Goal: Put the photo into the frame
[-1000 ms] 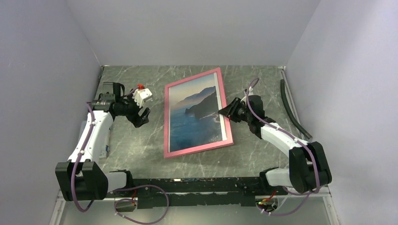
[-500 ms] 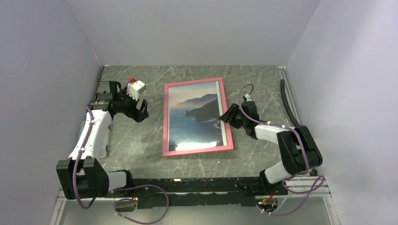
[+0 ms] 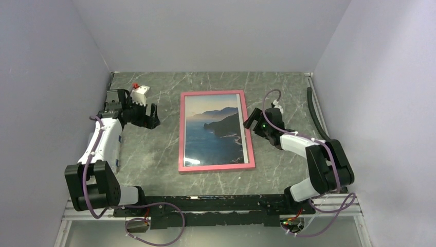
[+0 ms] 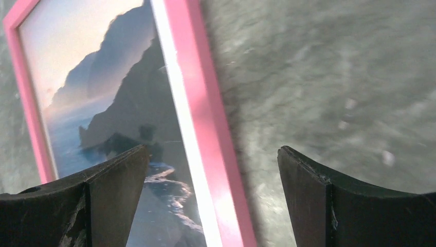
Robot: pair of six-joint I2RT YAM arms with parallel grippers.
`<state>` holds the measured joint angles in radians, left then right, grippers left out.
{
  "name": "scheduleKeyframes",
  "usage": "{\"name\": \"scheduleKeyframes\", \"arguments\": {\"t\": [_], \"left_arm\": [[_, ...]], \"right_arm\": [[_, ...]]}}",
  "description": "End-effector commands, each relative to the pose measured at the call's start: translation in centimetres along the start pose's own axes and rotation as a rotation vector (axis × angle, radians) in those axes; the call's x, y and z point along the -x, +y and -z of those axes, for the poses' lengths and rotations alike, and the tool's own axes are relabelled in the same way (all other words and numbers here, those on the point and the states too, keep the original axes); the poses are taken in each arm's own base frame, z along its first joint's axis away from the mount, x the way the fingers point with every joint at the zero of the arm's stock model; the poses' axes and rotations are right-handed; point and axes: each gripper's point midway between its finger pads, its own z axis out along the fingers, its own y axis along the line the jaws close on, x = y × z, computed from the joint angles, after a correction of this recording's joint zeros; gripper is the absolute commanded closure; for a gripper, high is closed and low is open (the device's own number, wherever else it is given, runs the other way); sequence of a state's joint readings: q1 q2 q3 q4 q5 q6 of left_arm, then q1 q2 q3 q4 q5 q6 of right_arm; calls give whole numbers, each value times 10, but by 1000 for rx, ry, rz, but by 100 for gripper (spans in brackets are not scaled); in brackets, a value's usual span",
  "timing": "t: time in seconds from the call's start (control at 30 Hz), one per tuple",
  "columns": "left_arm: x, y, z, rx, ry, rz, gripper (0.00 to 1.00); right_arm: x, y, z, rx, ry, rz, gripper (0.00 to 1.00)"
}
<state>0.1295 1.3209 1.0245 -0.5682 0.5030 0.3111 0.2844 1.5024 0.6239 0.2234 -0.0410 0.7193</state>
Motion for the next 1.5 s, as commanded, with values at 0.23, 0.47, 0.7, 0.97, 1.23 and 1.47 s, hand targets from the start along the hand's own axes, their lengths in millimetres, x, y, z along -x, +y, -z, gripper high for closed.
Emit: {"name": "scheduleKeyframes", "arguments": {"t": [0.23,0.47,0.7,0.97,1.23,1.47], "left_arm": [[-17,62,-51,276,-134,175,6],[-23,86,-68,389,-293,141,6],[-37,92,-81,439,-438,148,5],[-40,99,-78,504,-489,180,7],[-43,98,-81,489,-456,175,6],[-41,98,-81,491,-471,172,6]], "right_arm": [[116,-74,84,-540,-491,172,0],[134,-106,110,-678,-638,206,0],[144,-128,125,-639,-799,198,0],[130,-136,105,-535,-856,305,0],[127,-125,72,-391,-759,439,0],[126,-126,73,-399,-755,435,0]]}}
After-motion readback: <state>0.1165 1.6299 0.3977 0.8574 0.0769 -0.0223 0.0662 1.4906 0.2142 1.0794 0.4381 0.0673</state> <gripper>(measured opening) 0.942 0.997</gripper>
